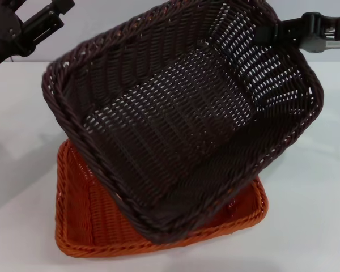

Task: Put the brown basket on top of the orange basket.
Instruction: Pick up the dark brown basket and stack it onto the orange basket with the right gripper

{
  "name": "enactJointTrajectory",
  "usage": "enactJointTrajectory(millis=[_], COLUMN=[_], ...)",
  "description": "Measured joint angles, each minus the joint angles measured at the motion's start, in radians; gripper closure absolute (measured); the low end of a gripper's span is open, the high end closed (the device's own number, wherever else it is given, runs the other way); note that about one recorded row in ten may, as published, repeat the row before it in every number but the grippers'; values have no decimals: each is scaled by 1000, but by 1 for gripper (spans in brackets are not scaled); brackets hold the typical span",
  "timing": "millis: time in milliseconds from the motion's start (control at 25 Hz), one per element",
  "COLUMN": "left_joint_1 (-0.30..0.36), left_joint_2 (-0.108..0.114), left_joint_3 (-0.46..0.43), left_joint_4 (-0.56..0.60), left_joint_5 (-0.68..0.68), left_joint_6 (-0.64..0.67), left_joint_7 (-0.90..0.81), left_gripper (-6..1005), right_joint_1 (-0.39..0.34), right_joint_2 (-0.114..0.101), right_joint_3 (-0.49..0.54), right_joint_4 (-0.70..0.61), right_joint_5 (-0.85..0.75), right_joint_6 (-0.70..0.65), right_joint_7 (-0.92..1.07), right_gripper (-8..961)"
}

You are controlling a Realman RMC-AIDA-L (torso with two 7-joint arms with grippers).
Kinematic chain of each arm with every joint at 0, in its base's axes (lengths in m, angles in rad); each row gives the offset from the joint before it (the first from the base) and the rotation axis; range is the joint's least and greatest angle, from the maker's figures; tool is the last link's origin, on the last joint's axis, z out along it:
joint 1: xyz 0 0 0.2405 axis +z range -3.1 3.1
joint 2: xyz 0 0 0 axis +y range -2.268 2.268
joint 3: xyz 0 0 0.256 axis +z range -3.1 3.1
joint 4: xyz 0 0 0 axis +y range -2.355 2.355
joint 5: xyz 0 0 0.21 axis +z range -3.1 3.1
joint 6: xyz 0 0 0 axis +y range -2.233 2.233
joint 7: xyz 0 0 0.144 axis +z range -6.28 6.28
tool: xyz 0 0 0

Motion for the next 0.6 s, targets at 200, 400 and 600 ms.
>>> enactJointTrajectory(millis=[200,400,600], left_joint_1=[0,-3,-5], left_joint_2=[-1,-1,-2], left_joint_3=[1,2,3], left_joint_4=[-5,-21,-25], left_joint_5=[0,0,14], left_joint_6=[5,7,7], left_joint_7=[-5,-1,-1], left_gripper=[172,172,172], right_joint_1=[-22,-46,-66], right_joint_2=[17,35,53], right_joint_3=[-6,-6,3], right_joint_4=[-4,-2,9], right_joint_5=[7,9,15], right_joint_6=[9,28,50], right_joint_7=[39,74,85], right_gripper=[779,779,780])
